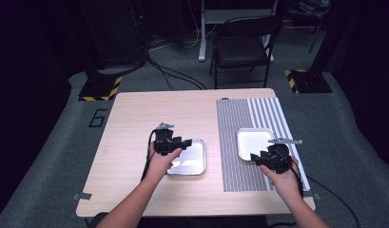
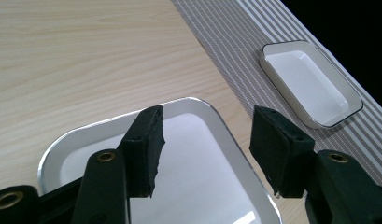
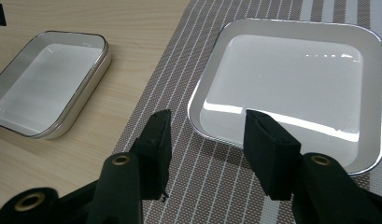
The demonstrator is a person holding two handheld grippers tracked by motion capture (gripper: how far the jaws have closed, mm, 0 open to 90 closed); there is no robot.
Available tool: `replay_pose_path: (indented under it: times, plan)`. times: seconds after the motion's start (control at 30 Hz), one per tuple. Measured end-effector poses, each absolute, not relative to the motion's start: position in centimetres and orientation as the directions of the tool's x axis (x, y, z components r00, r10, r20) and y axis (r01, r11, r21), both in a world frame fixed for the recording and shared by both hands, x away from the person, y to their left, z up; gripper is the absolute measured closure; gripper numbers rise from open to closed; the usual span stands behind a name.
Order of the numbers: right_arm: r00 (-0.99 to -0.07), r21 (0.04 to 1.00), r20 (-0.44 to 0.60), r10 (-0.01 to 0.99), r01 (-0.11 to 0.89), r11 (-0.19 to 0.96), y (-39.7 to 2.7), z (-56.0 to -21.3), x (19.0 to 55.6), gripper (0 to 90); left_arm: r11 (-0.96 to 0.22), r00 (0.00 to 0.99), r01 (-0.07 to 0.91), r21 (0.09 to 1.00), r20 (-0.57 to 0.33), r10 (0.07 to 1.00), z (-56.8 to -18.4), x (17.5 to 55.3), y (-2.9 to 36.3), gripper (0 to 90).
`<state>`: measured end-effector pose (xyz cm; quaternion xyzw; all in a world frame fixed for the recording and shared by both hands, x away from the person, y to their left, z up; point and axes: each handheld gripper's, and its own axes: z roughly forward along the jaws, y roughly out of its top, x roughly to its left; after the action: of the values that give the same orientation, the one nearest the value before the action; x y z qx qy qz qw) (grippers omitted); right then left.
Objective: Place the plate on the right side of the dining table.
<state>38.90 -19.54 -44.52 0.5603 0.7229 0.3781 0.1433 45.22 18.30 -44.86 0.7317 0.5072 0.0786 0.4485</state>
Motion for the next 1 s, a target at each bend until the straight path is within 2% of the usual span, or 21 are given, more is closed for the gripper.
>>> replay_pose_path:
  times: [0.37, 0.73, 1.0]
  plan:
    - [-0.377, 0.712, 0.220, 0.900, 0.692, 0.116, -17.4, -44.6, 38.6, 51.2, -0.068, 0.436, 0.676, 0.734, -0.324, 0.840, -45.6, 43.8, 22.3, 43.5]
    - [-0.434, 0.724, 0.159, 0.887, 0.662, 0.195, -15.4, -45.7, 38.1, 50.1, -0.072, 0.409, 0.680, 0.729, -0.296, 0.863, -47.1, 42.2, 25.4, 43.1]
    - [-0.460, 0.728, 0.156, 0.874, 0.651, 0.213, -14.8, -46.7, 37.8, 49.1, -0.059, 0.380, 0.689, 0.722, -0.291, 0.878, -48.1, 41.5, 27.1, 43.0]
